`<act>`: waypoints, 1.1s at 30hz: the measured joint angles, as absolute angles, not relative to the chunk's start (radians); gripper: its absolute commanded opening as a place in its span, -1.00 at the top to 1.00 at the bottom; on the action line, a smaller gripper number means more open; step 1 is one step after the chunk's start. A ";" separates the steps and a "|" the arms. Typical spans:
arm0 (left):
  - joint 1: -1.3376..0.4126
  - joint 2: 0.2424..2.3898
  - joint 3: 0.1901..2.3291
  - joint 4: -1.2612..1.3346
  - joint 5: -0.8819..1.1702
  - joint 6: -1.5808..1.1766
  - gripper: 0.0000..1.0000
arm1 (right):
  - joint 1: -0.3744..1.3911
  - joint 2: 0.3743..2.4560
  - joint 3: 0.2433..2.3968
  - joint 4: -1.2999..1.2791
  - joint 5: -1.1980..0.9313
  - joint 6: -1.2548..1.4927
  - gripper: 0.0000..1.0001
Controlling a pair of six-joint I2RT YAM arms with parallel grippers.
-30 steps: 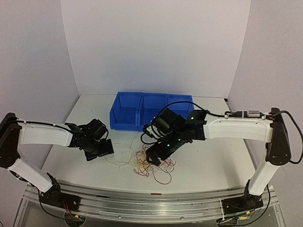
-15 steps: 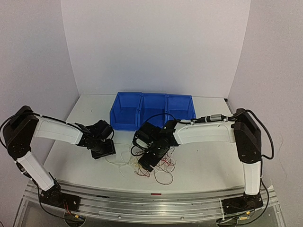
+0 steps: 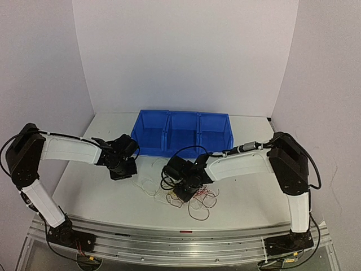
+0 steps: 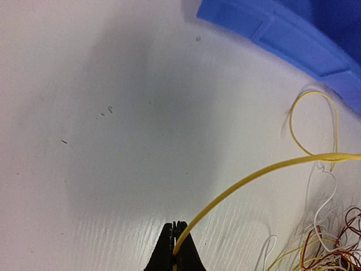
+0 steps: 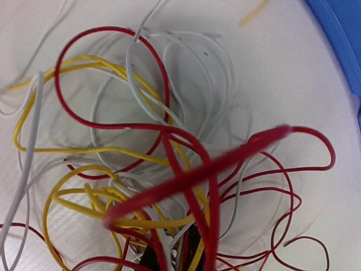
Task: Untangle the cables
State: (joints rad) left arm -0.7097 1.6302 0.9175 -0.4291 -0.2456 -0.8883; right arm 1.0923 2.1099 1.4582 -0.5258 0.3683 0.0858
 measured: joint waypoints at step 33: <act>-0.675 1.004 1.462 -1.076 -0.978 -0.991 1.00 | 0.846 1.541 0.814 -0.553 0.380 0.377 0.57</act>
State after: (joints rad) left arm -0.6750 1.0041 1.4618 -1.0764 -0.9779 -0.9907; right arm 0.8456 1.5414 0.8138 -0.5527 0.3801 0.3766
